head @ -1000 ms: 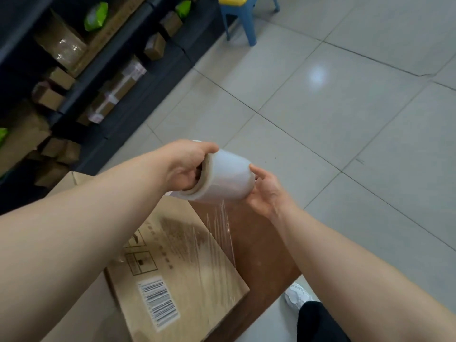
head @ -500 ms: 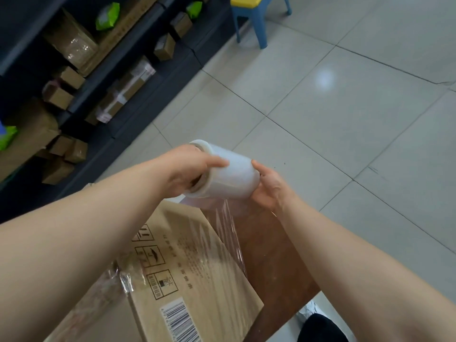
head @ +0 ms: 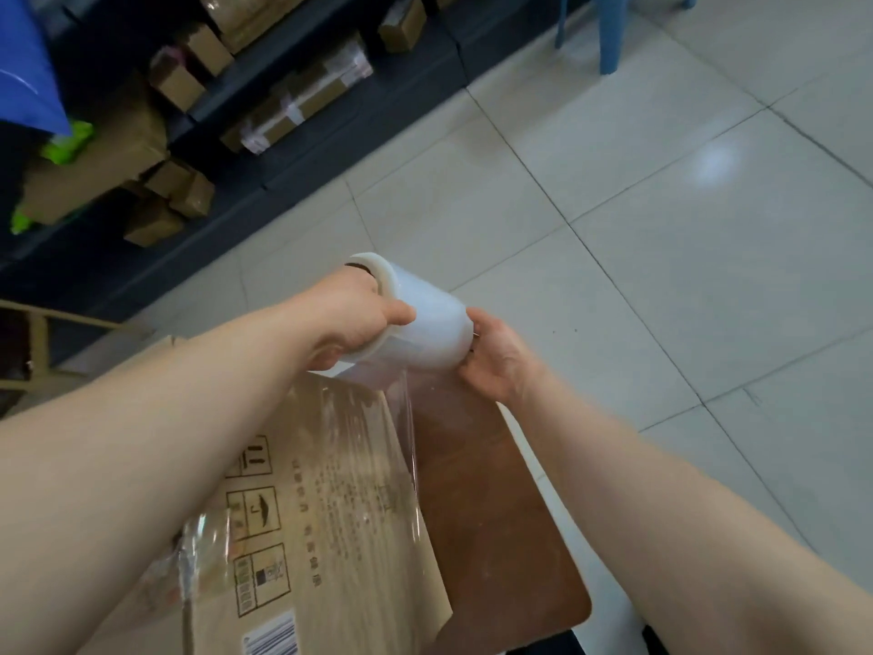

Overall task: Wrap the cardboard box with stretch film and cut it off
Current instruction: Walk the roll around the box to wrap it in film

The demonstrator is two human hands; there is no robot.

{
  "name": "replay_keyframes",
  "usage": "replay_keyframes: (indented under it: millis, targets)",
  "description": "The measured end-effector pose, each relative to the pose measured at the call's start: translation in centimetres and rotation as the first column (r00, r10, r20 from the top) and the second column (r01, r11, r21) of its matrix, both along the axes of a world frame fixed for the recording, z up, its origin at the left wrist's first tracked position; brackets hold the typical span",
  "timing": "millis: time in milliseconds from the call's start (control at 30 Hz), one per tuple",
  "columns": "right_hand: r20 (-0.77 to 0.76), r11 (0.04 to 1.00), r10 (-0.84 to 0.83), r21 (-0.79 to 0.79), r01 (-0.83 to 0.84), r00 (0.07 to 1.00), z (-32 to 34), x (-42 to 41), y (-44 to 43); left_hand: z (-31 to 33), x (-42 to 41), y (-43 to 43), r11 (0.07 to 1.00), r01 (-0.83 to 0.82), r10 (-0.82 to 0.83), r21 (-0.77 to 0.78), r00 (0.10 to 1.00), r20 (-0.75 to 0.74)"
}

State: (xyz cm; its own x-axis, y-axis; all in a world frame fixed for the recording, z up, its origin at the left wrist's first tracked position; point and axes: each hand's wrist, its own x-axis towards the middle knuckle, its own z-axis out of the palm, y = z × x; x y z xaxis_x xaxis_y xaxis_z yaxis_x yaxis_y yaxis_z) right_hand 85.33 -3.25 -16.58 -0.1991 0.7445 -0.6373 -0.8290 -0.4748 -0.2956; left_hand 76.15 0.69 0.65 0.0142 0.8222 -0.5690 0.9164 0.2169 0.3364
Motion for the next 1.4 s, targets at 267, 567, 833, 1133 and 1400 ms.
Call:
replay_keyframes:
  millis: [267, 567, 833, 1133, 1400]
  targets:
    - [-0.087, 0.994, 0.108, 0.014, -0.107, 0.99, -0.6, -1.4, 4.1, 0.6, -0.3, 2.9, 0.986, -0.154, 0.156, -0.061, 0.988, 0.022]
    - [-0.127, 0.991, 0.135, -0.008, -0.137, 0.983, -0.8, -2.5, 6.7, -0.6, -0.7, 6.6, 0.856, -0.494, 0.517, -0.154, 0.831, 0.206]
    - [-0.048, 0.979, 0.196, -0.049, -0.198, 0.979, -0.5, -3.9, 10.1, -1.5, -3.7, 9.0, 0.996, -0.088, 0.084, -0.018, 0.984, -0.159]
    - [-0.173, 0.964, 0.264, 0.013, -0.266, 0.949, -1.2, -5.7, 12.0, -1.3, -5.9, 10.9, 0.822, -0.483, 0.546, -0.303, 0.819, 0.175]
    - [-0.147, 0.892, 0.433, -0.075, -0.446, 0.889, -1.6, -7.1, 15.0, -2.1, -7.2, 13.1, 0.673, -0.695, 0.738, -0.253, 0.655, 0.162]
